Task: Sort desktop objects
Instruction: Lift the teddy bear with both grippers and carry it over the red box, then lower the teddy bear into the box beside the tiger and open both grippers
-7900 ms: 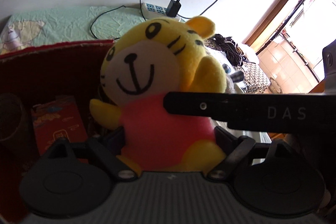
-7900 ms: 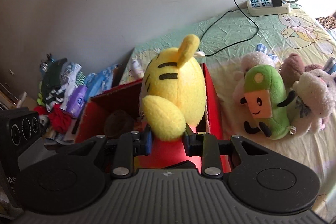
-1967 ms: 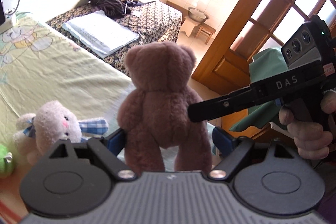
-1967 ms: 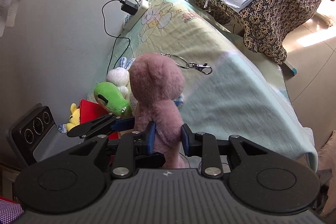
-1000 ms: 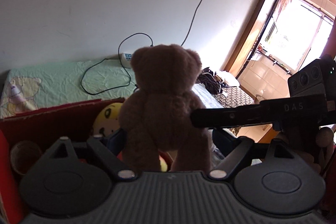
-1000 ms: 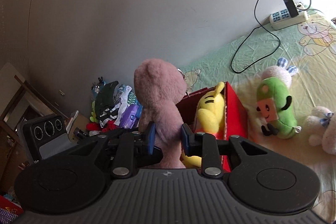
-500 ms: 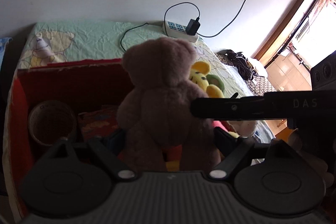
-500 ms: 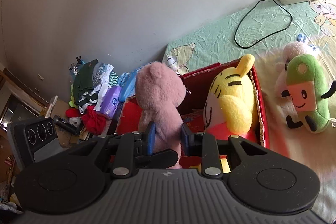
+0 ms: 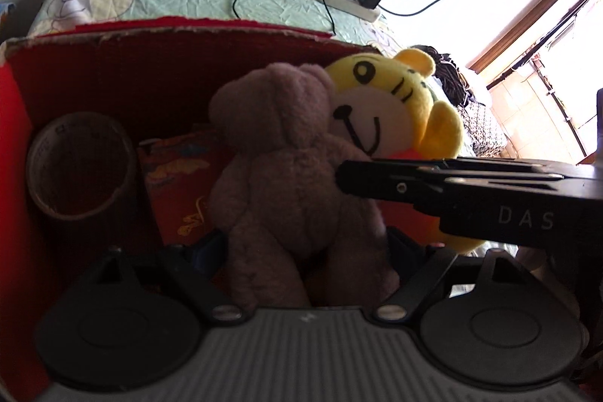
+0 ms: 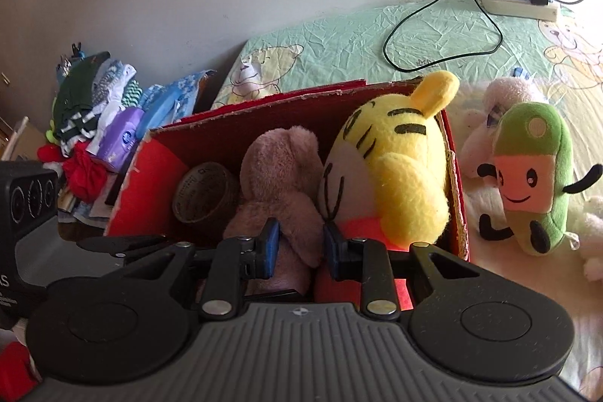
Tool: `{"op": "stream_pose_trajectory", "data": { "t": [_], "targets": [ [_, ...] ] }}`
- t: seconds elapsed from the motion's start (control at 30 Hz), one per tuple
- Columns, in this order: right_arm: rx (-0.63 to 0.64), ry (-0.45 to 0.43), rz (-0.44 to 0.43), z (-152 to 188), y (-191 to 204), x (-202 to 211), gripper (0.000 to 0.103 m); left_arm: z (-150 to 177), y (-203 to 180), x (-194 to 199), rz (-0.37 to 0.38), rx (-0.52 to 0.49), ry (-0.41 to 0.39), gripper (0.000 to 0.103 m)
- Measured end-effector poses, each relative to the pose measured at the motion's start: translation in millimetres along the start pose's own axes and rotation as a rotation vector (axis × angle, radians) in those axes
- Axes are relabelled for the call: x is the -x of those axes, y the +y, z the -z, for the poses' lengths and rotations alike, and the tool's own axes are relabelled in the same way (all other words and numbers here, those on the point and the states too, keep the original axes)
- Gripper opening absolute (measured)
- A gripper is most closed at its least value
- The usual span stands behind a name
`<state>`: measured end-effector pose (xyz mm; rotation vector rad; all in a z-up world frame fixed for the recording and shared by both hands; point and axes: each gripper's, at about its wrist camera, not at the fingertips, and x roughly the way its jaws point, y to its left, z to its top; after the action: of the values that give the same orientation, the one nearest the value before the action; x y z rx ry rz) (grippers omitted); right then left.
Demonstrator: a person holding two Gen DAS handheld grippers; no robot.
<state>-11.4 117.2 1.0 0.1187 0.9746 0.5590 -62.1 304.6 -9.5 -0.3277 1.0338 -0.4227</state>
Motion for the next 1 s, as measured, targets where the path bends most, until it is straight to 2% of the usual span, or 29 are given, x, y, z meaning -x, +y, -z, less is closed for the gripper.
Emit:
{"op": "stream_pose_trajectory", "data": {
  "t": [0.2, 0.6, 0.73, 0.8, 0.93, 1.0],
  "targets": [
    [0.060, 0.015, 0.061, 0, 7, -10, 0.027, 3, 4, -10, 0.008, 0.010, 0.047, 0.088],
    [0.018, -0.024, 0.057, 3, 6, -13, 0.025, 12, 4, -3, 0.020, -0.006, 0.044, 0.090],
    [0.028, -0.069, 0.065, 3, 7, -3, 0.010, 16, 3, 8, 0.013, -0.019, 0.016, 0.091],
    [0.034, -0.078, 0.067, 2, 6, -1, 0.010, 17, 2, 11, 0.010, -0.022, 0.011, 0.091],
    [-0.031, -0.081, 0.001, 2, -4, 5, 0.017, 17, -1, 13, -0.002, -0.021, 0.002, 0.091],
    [-0.023, -0.083, 0.021, 5, -4, 7, 0.017, 17, -2, 14, -0.008, -0.013, 0.002, 0.091]
  ]
}}
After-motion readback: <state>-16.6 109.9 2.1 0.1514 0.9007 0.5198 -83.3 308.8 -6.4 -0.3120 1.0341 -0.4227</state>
